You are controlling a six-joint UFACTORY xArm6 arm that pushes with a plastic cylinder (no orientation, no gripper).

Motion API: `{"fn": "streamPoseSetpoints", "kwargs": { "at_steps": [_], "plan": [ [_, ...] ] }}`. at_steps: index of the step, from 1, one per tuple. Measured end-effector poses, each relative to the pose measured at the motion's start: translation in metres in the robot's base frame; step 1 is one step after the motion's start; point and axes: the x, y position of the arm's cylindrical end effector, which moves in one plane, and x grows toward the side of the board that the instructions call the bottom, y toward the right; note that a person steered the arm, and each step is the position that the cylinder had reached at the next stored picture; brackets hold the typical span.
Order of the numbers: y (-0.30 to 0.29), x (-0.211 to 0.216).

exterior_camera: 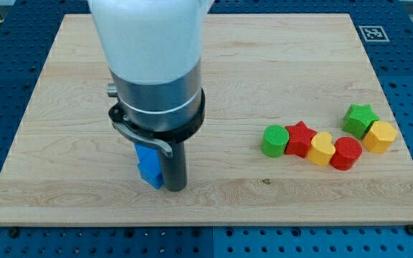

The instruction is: Move the green circle slightly up

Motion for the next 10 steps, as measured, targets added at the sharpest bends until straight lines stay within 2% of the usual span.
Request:
{"fn": "streamPoseSetpoints", "kwargs": {
  "at_steps": [2,3,4,5,6,8,10],
  "plan": [
    [0.001,-0.013],
    [0.047,-0.013],
    [0.118,-0.013],
    [0.135,-0.013],
    [0.133,-0.022],
    [0.133,-0.072],
    [0.133,-0.103]
  ]
}}
